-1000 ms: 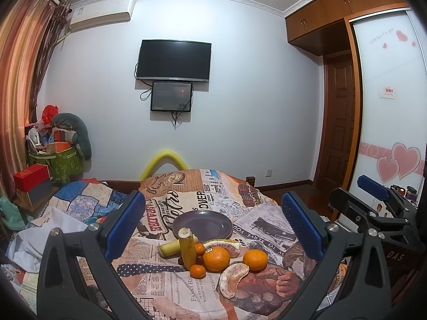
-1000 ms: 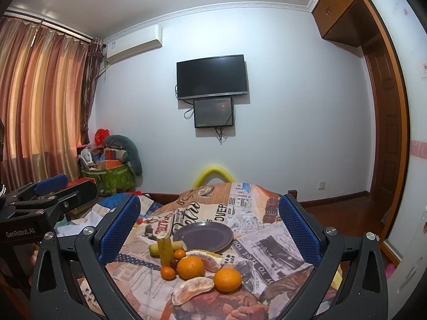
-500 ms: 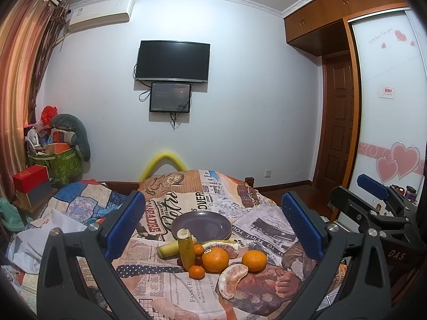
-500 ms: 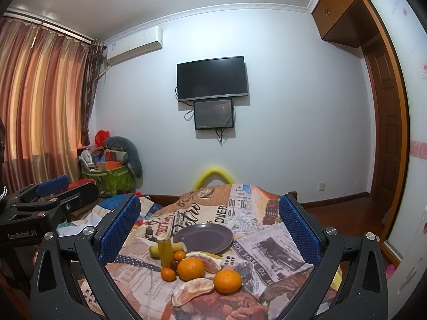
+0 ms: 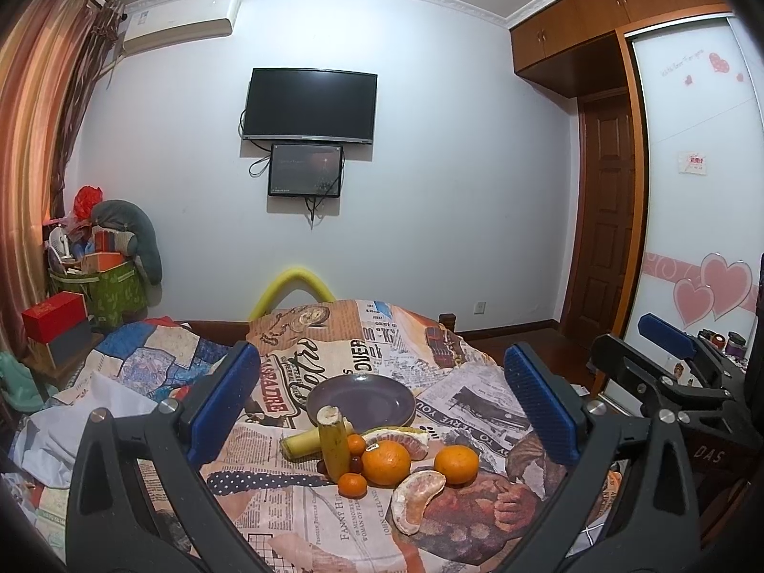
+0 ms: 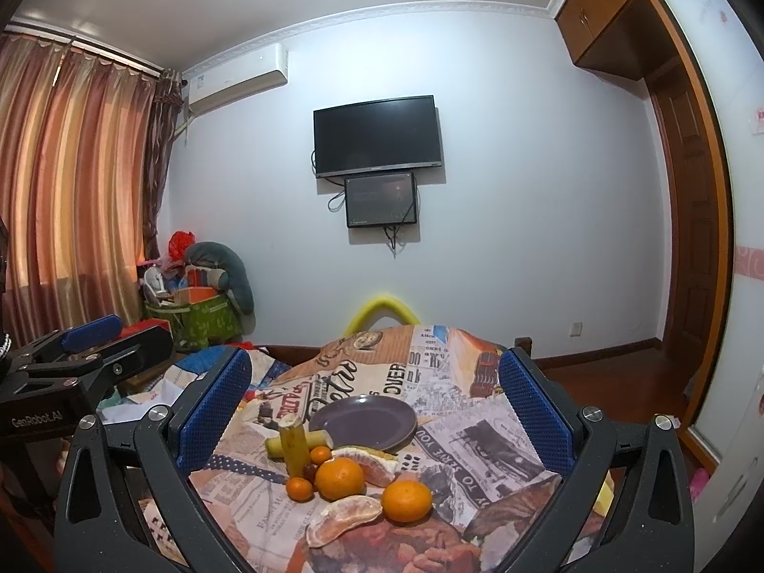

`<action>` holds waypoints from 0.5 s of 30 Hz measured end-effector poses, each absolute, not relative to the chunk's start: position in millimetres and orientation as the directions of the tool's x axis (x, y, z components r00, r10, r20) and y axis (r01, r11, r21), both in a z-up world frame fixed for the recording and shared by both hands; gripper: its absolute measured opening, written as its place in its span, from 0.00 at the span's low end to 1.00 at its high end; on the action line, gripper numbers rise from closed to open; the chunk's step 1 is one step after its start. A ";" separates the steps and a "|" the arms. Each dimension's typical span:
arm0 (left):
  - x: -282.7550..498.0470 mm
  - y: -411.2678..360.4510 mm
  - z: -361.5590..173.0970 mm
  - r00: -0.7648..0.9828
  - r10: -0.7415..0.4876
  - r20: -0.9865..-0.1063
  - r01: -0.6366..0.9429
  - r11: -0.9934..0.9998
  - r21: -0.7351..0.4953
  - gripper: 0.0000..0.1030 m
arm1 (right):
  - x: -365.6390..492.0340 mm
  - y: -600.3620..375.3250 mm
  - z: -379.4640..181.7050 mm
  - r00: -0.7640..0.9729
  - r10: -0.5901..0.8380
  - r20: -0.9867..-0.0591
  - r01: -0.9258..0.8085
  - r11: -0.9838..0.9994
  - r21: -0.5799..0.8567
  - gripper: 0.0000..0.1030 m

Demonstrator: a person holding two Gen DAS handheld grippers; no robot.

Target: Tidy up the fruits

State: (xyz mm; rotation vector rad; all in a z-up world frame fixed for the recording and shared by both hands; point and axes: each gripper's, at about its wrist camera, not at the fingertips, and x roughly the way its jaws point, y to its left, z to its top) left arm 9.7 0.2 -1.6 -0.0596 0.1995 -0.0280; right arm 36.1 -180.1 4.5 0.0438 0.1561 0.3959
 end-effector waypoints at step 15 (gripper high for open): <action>44.8 13.3 -31.8 0.954 -0.019 -0.301 0.000 0.998 -0.063 0.97 | 65.7 -183.3 -20.0 0.892 0.376 -0.252 -0.369 0.926 0.074 1.00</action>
